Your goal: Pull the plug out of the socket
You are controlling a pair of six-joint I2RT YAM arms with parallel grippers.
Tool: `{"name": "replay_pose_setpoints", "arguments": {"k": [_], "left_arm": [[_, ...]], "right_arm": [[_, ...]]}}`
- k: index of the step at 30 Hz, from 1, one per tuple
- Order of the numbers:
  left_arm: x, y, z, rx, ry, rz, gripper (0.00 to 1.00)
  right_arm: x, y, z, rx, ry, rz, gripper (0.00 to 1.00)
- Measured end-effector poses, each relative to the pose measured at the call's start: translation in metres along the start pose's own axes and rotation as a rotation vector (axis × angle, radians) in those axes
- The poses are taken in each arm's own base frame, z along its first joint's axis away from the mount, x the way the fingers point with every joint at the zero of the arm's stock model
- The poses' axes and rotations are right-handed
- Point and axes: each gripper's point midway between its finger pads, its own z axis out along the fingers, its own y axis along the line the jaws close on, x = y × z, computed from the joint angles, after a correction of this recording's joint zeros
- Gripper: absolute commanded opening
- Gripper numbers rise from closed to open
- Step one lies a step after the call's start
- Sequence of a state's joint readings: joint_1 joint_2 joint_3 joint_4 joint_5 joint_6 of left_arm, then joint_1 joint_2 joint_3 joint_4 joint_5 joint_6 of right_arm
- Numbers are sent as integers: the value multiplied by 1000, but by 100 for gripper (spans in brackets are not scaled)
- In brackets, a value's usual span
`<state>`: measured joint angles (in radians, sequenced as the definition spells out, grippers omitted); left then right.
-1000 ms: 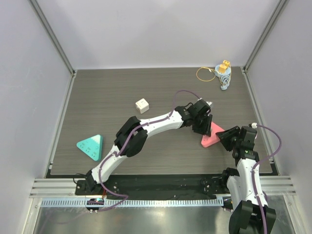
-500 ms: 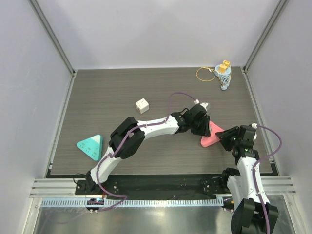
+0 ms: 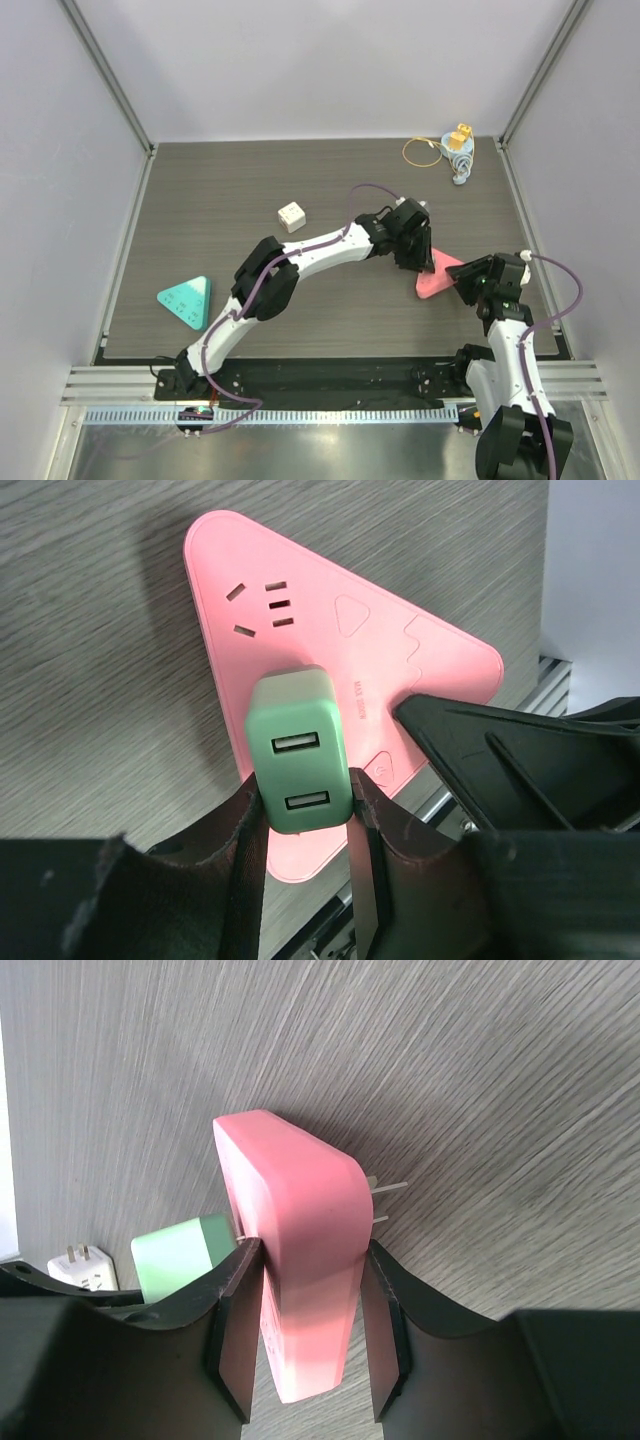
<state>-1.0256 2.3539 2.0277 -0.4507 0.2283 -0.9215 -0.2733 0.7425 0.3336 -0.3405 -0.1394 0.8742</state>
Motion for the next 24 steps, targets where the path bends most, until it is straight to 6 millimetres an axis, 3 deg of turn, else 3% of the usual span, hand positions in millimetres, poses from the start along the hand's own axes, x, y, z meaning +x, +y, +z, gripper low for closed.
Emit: {"name": "replay_pose_setpoints", "arguments": {"k": [8, 15, 19, 24], "left_arm": [[3, 5, -6, -43, 21, 88, 0], [-9, -49, -29, 164, 12, 139, 0], [0, -52, -40, 200, -5, 105, 0], [-9, -56, -45, 194, -53, 121, 0]], "right_arm": [[8, 3, 3, 0, 28, -22, 1], [-1, 0, 9, 38, -34, -51, 1], [-2, 2, 10, 43, -45, -58, 1], [-4, 1, 10, 48, -59, -54, 1]]}}
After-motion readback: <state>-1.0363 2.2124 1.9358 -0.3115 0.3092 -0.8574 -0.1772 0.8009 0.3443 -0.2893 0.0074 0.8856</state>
